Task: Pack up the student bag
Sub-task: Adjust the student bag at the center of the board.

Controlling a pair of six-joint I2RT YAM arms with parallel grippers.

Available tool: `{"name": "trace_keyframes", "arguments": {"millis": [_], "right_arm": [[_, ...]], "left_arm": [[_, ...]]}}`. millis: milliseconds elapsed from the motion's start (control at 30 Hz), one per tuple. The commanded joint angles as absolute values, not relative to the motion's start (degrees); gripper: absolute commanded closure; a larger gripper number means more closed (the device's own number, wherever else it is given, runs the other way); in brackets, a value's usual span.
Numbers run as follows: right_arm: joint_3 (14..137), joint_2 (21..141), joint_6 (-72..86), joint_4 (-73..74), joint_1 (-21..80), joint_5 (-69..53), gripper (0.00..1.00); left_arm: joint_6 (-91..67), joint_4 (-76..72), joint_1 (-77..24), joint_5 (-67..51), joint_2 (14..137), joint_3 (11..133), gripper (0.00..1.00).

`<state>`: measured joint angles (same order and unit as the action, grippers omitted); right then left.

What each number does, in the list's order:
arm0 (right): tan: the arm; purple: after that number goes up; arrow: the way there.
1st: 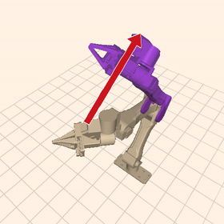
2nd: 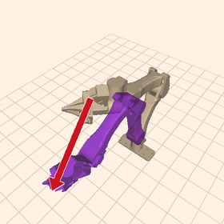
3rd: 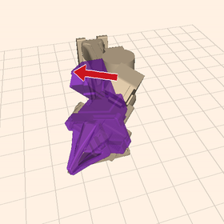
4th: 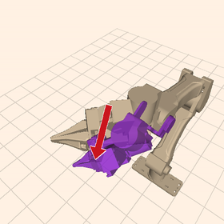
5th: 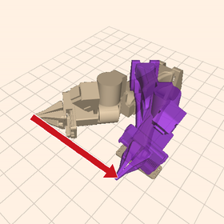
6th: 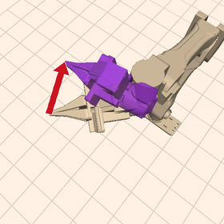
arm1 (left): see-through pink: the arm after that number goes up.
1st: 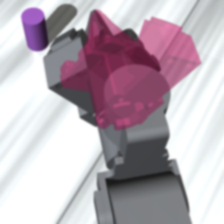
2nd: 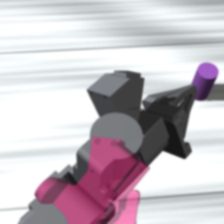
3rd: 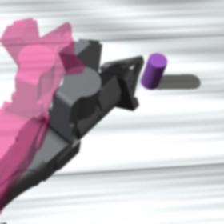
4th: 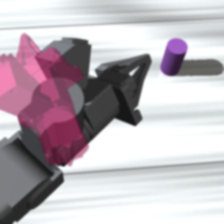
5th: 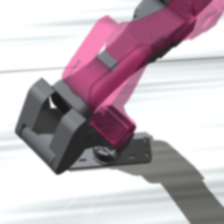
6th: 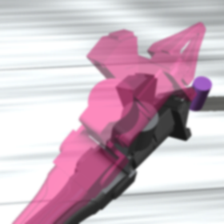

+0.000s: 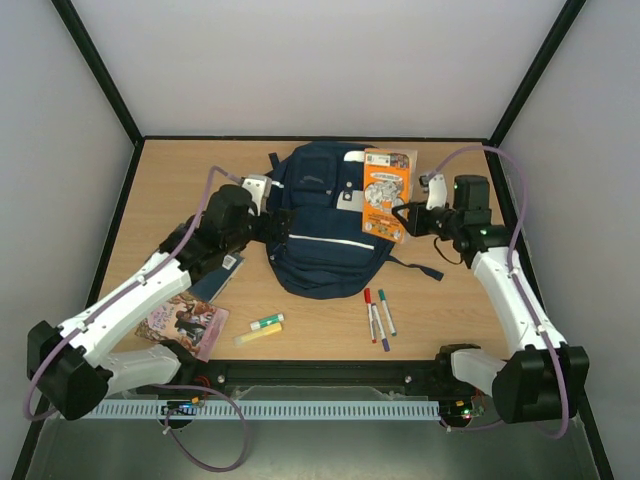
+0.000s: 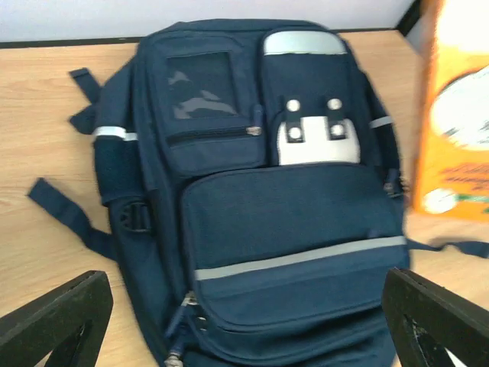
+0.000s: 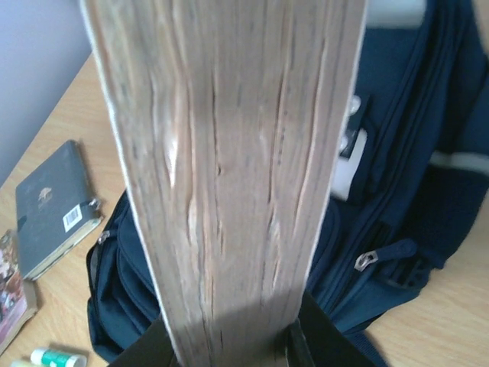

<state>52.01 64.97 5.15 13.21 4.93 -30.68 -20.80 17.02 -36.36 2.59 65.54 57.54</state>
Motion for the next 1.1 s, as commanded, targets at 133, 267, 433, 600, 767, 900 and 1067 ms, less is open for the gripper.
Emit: {"name": "trace_keyframes", "arguments": {"millis": [133, 267, 433, 600, 767, 900, 1067], "right_arm": [[66.21, 63.83, 1.37, 26.61, 3.87, -24.6, 0.99], [66.07, 65.19, -0.54, 32.02, 3.87, -26.73, 0.99], [62.46, 64.22, -1.9, 33.48, 3.82, -18.73, 0.99], [56.53, 62.91, -1.72, 28.51, 3.78, -11.6, 0.99], [51.9, 61.06, -3.83, 22.49, 3.78, -11.5, 0.99], [46.55, 58.03, -1.92, 16.92, 3.78, -14.29, 0.99], [44.82, 56.15, -2.03, 15.77, 3.78, -18.62, 0.99]], "left_arm": [[-14.84, 11.45, -35.45, 30.56, 75.09, 56.23, 0.01], [-10.42, 11.52, -34.78, 19.48, 83.97, 63.16, 0.06], [-5.48, 4.04, -34.67, 1.1, 81.76, 57.2, 0.11], [-15.38, 14.01, -29.74, -0.15, 90.45, 62.25, 0.16], [-22.43, 12.68, -26.55, -3.75, 93.11, 61.36, 0.2], [-28.24, 9.8, -21.6, -6.1, 95.39, 59.97, 0.31], [-29.97, 5.7, -16.72, -11.57, 100.04, 60.39, 0.43]]}}
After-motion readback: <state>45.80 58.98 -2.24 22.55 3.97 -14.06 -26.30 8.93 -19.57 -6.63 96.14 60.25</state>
